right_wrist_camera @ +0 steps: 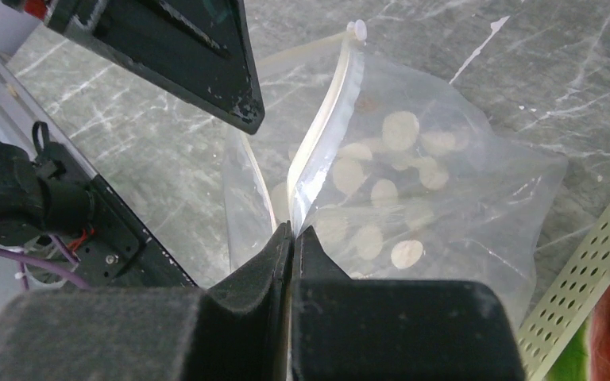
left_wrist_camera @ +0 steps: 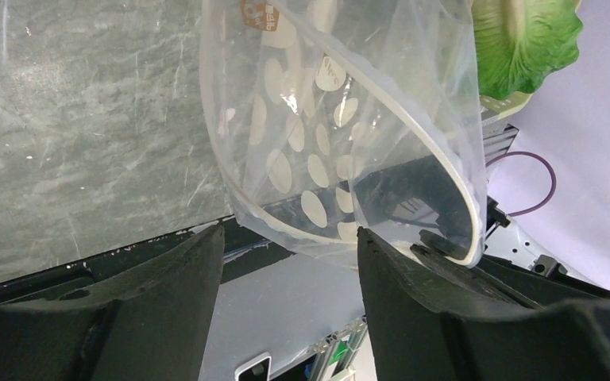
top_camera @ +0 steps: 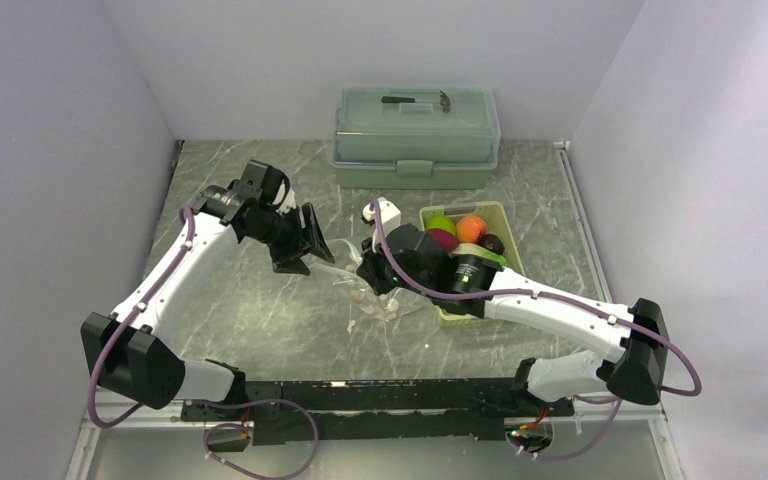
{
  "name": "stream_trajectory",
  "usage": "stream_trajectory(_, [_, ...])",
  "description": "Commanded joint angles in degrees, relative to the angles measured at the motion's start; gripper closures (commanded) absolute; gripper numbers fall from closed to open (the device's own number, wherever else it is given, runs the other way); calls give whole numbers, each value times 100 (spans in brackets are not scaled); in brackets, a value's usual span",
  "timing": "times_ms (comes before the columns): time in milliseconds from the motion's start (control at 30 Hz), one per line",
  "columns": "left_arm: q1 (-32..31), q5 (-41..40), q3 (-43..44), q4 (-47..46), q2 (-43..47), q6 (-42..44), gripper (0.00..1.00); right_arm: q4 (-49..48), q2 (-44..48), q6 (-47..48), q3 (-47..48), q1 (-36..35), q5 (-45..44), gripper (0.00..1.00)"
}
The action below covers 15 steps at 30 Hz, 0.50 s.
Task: Place the food in the zip-top bag and seal the zipper
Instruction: Open the zipper of the food storage bag at the center of the board.
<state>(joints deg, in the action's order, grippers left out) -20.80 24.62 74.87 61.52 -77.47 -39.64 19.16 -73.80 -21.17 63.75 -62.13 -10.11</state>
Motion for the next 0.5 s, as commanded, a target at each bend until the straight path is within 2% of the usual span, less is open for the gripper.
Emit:
stream_trajectory(0, [66,120,98,48,25,52,33,-259,210,161,-50,-98,-293,100])
stream_trajectory(467, [76,111,-33,313,-321,236,36,-641,350,378,-153,-392,-619,100])
